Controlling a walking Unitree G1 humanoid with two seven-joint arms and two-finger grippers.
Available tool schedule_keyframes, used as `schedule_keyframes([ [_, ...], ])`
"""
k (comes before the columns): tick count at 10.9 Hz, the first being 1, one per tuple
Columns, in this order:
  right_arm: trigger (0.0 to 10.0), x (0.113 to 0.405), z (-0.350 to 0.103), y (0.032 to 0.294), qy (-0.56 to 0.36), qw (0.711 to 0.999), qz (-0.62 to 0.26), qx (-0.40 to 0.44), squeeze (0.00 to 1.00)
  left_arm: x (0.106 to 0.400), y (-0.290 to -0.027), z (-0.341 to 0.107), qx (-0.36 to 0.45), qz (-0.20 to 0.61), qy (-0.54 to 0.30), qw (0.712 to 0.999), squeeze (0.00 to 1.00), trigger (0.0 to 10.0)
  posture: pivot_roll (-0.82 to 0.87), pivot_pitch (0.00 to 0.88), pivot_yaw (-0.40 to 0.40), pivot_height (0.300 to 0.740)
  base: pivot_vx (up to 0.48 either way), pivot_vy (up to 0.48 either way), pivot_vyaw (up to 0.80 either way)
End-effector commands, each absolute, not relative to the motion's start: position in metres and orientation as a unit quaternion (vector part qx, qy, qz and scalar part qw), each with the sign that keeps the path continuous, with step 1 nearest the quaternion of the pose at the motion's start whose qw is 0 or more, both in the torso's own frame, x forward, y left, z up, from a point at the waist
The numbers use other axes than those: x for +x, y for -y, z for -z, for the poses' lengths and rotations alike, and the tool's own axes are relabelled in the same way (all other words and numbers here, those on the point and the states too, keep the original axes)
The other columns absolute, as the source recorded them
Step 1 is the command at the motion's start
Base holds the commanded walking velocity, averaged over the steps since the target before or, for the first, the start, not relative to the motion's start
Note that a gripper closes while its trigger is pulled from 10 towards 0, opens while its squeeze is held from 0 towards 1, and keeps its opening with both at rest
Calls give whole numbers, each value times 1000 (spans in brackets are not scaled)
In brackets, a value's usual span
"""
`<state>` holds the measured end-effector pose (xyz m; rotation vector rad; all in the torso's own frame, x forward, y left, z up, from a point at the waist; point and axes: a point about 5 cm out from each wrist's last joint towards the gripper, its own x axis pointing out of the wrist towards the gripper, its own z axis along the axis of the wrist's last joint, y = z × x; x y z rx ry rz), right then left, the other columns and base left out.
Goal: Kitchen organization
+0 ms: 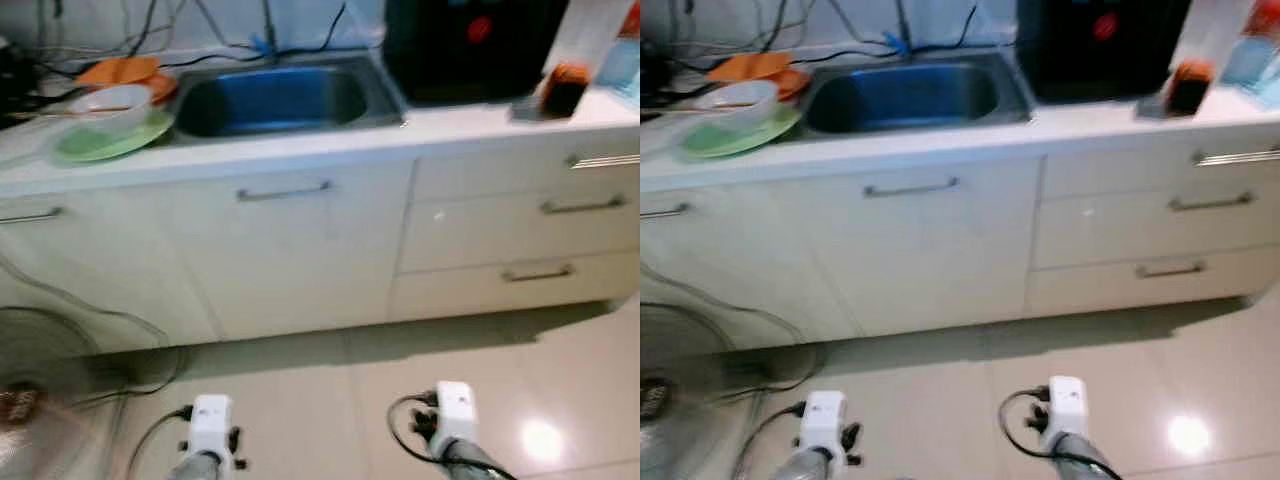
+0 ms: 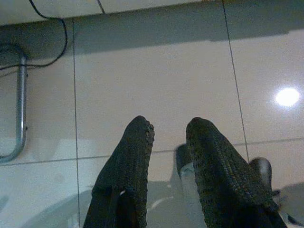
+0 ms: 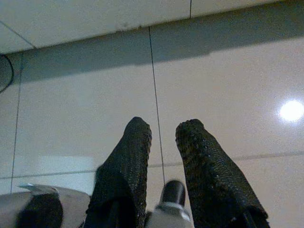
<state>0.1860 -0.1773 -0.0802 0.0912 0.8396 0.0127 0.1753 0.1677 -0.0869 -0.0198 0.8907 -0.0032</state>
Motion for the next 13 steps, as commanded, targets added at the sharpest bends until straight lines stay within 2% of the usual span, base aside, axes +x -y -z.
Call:
schedule_keyframes([
  [1,10000,190,78,175,-402,914,-10,44,0,174,-168,88,-11,-1,-432,902,0,10000,41,0,70,740,0,0,0],
  [4,10000,191,78,173,-401,915,-14,45,0,172,-168,88,-8,2,-436,900,0,10000,41,0,72,740,0,0,0],
  [9,10000,191,78,172,-401,915,-19,46,0,173,-171,88,-6,-3,-434,901,0,10000,45,0,74,740,0,0,743],
  [13,10000,190,79,171,-404,913,-19,48,0,175,-171,87,-4,-3,-432,902,0,10000,45,0,74,740,0,0,0],
])
